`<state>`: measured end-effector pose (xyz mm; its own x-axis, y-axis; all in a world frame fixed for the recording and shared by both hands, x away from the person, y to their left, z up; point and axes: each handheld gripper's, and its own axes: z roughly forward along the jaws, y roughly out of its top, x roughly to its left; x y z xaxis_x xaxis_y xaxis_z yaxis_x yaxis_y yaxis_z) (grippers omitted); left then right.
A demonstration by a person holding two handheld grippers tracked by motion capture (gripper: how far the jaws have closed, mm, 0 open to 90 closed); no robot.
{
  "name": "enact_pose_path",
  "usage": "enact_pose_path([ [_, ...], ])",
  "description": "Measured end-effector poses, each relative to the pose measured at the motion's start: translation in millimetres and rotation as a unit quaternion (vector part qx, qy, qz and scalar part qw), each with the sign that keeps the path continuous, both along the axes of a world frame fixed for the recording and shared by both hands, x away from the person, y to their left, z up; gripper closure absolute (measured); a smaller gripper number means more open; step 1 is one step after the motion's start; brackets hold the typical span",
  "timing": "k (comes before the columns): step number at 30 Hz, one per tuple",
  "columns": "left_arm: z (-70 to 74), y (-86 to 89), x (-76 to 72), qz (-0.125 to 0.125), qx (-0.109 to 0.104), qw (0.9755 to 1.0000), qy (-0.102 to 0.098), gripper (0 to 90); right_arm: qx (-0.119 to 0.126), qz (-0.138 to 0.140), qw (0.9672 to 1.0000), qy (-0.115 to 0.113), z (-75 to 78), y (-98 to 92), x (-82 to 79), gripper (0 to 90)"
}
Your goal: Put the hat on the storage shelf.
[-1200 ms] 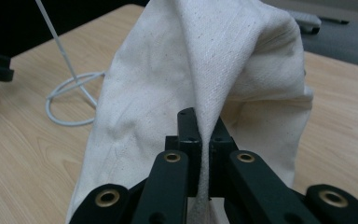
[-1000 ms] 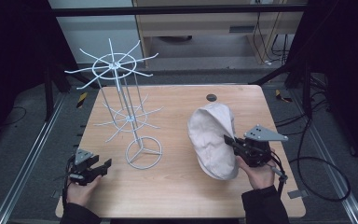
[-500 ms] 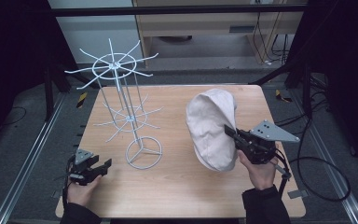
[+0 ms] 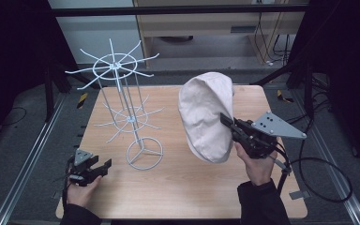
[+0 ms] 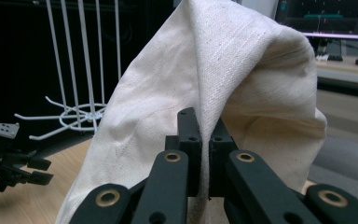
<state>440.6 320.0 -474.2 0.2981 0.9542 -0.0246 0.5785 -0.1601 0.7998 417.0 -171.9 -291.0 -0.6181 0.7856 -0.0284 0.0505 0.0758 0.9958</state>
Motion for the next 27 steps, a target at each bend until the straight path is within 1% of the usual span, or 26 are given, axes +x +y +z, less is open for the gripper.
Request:
enact_pose_path([
  [3,-0.3,0.2,0.1,0.001,0.001,1.0,0.0,41.2,0.004,0.004,0.9999,-0.015,8.4,3.6,-2.8,88.6],
  [8,-0.4,-0.2,0.1,0.001,0.002,1.0,0.0,41.2,0.009,0.009,0.9994,-0.033,19.6,7.2,-6.8,88.6],
  [14,-0.4,-0.2,0.2,0.0,0.002,1.0,0.001,41.2,0.017,0.013,0.9984,-0.052,30.8,10.4,-10.1,88.6],
  [17,-0.5,0.1,0.3,0.0,0.004,1.0,0.002,41.2,0.023,0.017,0.9979,-0.058,36.5,12.2,-11.8,88.6],
  [27,-0.4,-0.1,0.2,0.001,0.003,1.0,0.001,41.2,0.039,0.027,0.995,-0.088,55.4,22.3,-17.4,88.7],
])
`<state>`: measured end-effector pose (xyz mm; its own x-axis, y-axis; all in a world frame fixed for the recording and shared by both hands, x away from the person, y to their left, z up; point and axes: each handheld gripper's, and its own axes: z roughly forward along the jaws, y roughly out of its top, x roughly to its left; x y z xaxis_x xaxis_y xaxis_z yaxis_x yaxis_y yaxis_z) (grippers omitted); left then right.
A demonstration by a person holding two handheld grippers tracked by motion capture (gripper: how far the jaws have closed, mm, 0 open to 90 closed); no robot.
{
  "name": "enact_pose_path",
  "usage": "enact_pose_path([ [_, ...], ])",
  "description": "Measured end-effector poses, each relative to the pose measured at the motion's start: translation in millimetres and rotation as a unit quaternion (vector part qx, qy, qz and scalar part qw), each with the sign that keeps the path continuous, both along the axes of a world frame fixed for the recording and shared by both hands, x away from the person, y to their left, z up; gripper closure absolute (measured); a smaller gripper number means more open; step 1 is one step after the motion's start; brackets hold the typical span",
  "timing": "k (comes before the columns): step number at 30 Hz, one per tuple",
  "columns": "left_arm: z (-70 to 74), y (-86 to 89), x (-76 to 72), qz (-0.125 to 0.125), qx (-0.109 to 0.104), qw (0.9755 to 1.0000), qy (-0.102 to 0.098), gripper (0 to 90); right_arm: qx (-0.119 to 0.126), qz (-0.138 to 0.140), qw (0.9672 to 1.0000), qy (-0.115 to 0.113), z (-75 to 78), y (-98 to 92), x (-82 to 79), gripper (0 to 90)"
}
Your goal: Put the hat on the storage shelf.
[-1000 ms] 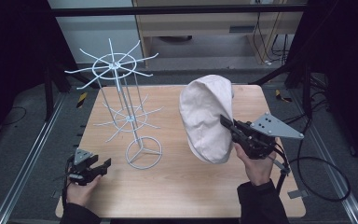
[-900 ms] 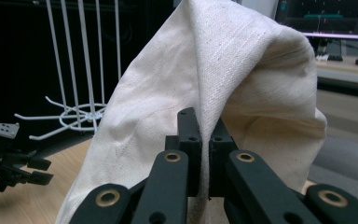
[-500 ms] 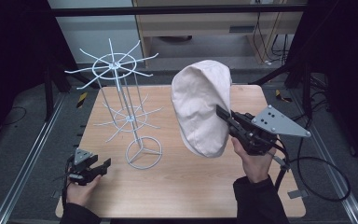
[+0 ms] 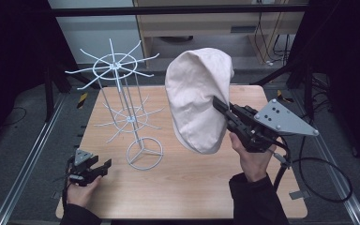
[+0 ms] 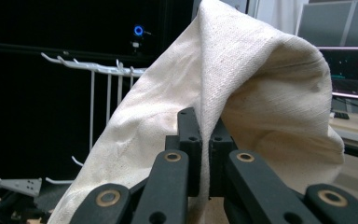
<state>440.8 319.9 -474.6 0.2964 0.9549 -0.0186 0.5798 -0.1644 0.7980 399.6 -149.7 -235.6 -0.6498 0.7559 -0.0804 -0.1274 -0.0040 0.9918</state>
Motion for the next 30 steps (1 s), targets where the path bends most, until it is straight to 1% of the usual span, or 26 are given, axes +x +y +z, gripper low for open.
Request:
enact_pose_path([
  [5,-0.1,-0.2,0.0,-0.001,0.0,1.0,0.001,41.2,0.006,0.007,0.9999,-0.014,7.9,6.8,-1.9,88.7],
  [14,0.0,-0.1,-0.1,0.0,0.001,1.0,0.0,41.2,0.002,0.017,0.9993,-0.033,23.6,23.4,-3.6,88.7],
  [22,-0.1,-0.2,0.0,0.001,0.0,1.0,-0.001,41.2,-0.003,0.026,0.999,-0.035,31.4,40.3,2.3,88.7],
  [26,-0.1,0.0,0.2,0.001,0.001,1.0,0.0,41.2,-0.008,0.034,0.9988,-0.033,31.4,50.7,7.1,88.7],
  [30,0.0,0.3,0.2,-0.001,0.004,1.0,0.001,41.2,-0.013,0.044,0.9986,-0.027,29.2,60.1,11.0,88.6],
])
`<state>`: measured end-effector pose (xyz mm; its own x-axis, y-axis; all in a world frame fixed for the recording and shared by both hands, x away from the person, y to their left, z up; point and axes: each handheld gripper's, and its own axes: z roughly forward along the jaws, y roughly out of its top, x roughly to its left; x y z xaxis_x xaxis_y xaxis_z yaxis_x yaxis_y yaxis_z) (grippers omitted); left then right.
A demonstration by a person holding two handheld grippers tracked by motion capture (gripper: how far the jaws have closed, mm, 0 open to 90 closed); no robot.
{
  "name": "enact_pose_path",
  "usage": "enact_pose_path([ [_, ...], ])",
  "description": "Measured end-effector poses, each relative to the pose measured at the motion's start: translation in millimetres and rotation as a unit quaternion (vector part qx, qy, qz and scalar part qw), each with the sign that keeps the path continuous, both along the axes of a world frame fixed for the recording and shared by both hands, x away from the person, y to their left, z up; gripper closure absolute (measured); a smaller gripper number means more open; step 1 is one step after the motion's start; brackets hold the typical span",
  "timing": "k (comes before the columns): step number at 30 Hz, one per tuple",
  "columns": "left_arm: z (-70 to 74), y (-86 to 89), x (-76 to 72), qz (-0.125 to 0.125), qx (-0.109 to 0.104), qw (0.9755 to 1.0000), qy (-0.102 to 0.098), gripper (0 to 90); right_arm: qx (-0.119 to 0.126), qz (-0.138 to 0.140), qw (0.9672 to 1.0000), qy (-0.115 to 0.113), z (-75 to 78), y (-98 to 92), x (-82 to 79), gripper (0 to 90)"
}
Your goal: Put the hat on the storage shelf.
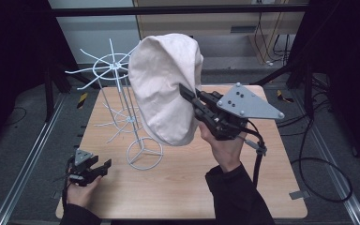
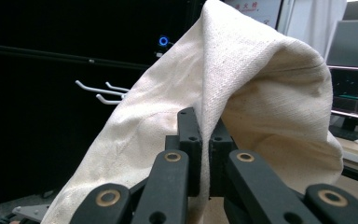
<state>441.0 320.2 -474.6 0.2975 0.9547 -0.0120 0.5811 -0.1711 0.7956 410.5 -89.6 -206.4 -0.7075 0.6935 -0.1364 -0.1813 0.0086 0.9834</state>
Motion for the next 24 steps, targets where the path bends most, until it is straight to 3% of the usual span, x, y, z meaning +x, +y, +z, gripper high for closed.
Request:
enact_pose_path([
  [8,0.1,0.1,-0.1,0.001,0.001,1.0,0.0,41.2,-0.023,0.009,0.9996,0.017,-12.6,15.6,6.6,88.6],
  [24,-0.1,0.0,0.1,0.0,0.002,1.0,0.002,41.3,-0.04,0.025,0.9977,0.049,-42.0,19.2,14.0,88.5],
])
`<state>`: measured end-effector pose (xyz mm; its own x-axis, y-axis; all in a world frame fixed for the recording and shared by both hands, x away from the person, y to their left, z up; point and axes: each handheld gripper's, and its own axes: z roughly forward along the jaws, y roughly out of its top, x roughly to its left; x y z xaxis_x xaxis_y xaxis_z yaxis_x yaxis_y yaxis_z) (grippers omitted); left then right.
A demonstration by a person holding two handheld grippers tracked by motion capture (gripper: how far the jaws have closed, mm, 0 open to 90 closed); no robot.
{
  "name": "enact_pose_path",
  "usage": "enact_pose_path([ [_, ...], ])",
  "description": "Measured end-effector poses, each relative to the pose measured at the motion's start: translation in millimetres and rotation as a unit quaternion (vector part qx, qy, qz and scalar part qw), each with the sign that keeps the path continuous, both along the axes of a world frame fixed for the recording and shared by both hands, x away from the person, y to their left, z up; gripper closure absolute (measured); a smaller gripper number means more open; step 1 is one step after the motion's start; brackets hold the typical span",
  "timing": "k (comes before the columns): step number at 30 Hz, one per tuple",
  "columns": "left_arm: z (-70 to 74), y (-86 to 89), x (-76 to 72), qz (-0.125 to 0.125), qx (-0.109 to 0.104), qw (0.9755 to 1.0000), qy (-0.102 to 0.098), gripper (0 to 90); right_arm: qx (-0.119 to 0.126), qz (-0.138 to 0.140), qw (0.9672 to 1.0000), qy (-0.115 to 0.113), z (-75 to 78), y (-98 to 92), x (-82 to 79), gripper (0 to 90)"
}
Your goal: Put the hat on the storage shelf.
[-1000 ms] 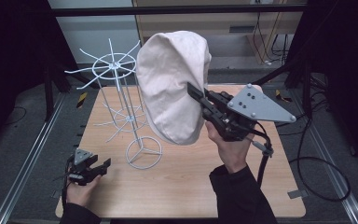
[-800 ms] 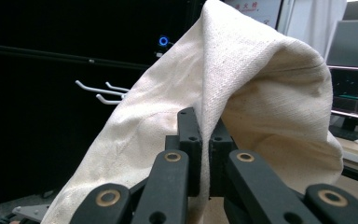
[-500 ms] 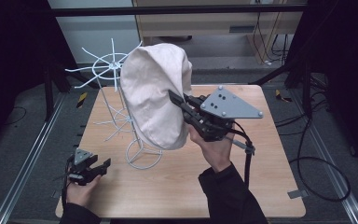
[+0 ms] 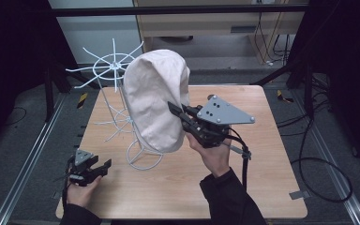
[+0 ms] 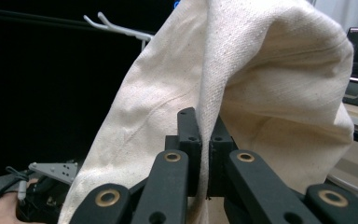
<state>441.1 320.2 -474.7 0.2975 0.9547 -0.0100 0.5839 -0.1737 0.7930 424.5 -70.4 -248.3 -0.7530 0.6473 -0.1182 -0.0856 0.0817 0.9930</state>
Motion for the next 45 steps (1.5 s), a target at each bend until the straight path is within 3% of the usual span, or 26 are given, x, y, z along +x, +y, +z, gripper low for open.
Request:
enact_pose_path([
  [15,-0.2,-0.2,0.1,-0.001,0.001,1.0,0.001,41.2,-0.015,0.006,0.9994,0.03,-18.3,4.6,6.9,88.0],
  [27,-0.4,-0.3,0.2,0.001,-0.001,1.0,0.0,41.2,-0.034,-0.006,0.998,0.054,-34.5,10.4,15.2,86.3],
  [45,-0.8,-0.7,0.4,0.0,0.0,1.0,0.001,41.1,-0.051,-0.023,0.9952,0.08,-48.9,12.6,22.4,74.0],
])
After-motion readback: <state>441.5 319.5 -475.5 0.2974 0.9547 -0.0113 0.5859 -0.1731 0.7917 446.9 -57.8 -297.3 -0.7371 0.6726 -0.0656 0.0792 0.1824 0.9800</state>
